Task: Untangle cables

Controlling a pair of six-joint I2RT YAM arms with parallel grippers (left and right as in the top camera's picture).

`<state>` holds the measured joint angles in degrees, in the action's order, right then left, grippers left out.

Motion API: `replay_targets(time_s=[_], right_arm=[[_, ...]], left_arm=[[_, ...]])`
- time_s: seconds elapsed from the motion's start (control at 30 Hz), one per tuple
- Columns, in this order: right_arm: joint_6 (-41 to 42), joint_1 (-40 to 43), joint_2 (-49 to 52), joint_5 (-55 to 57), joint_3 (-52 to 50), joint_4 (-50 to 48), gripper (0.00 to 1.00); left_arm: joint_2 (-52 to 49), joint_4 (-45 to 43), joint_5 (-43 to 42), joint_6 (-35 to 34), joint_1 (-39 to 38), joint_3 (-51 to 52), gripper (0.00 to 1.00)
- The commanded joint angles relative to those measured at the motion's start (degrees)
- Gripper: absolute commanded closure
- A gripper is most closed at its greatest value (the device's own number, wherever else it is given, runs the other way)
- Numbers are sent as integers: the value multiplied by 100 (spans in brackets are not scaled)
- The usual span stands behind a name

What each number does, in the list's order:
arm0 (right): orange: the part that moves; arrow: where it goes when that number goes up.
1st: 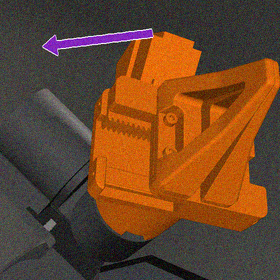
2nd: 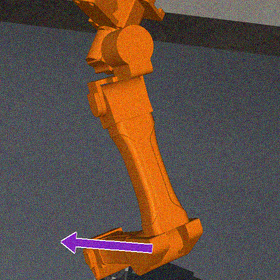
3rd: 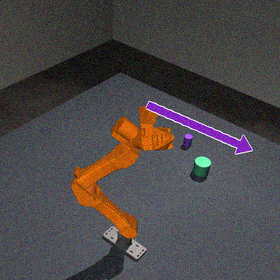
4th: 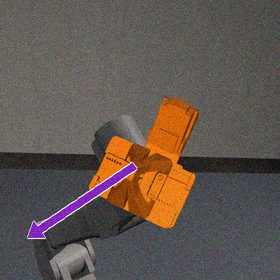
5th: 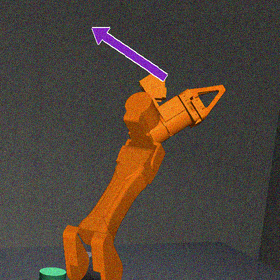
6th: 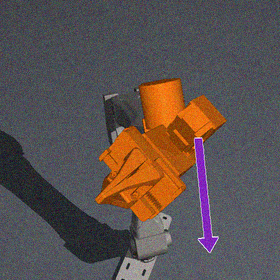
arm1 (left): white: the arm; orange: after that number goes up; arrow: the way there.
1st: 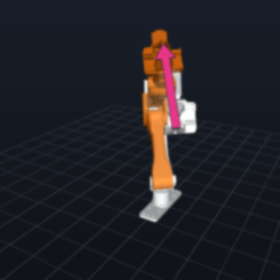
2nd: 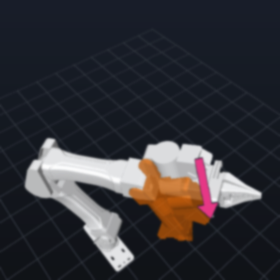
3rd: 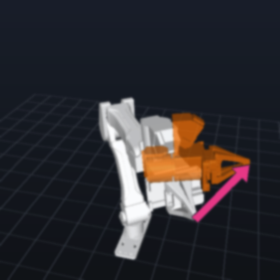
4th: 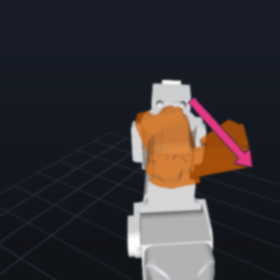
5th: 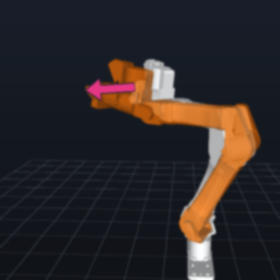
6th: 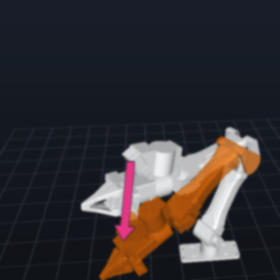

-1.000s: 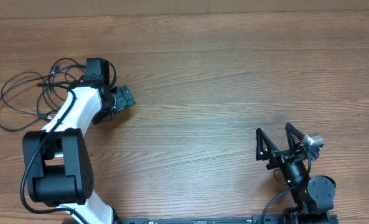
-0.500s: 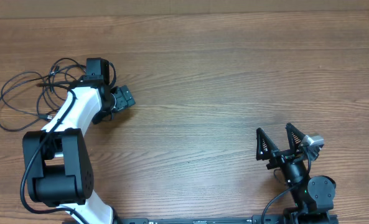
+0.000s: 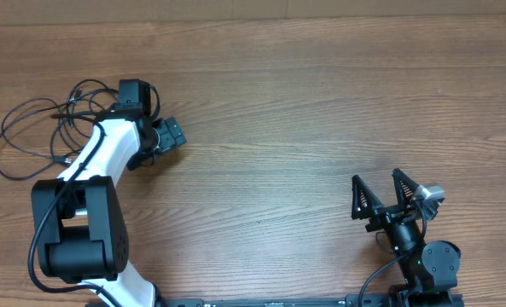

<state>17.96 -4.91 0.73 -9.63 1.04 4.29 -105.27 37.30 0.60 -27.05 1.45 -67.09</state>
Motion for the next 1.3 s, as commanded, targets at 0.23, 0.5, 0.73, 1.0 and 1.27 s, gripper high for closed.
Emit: replay_targets(time_s=[0.23,0.5,0.73,1.0,1.27], right_arm=[[-44,-28,-59,59,-59,-15,0],[-44,-28,-59,59,-59,-15,0],[-44,-28,-59,59,-59,-15,0],[-44,-28,-59,59,-59,-15,0],[-44,-28,-59,59,-59,-15,0]], left_arm=[[1001,-4,-42,44,-651,46,0],[2549,-4,-44,44,-984,61,0],[3821,-2,-39,44,-984,61,1],[3971,26,-42,44,-981,61,1],[3692,46,-42,44,-981,61,1]])
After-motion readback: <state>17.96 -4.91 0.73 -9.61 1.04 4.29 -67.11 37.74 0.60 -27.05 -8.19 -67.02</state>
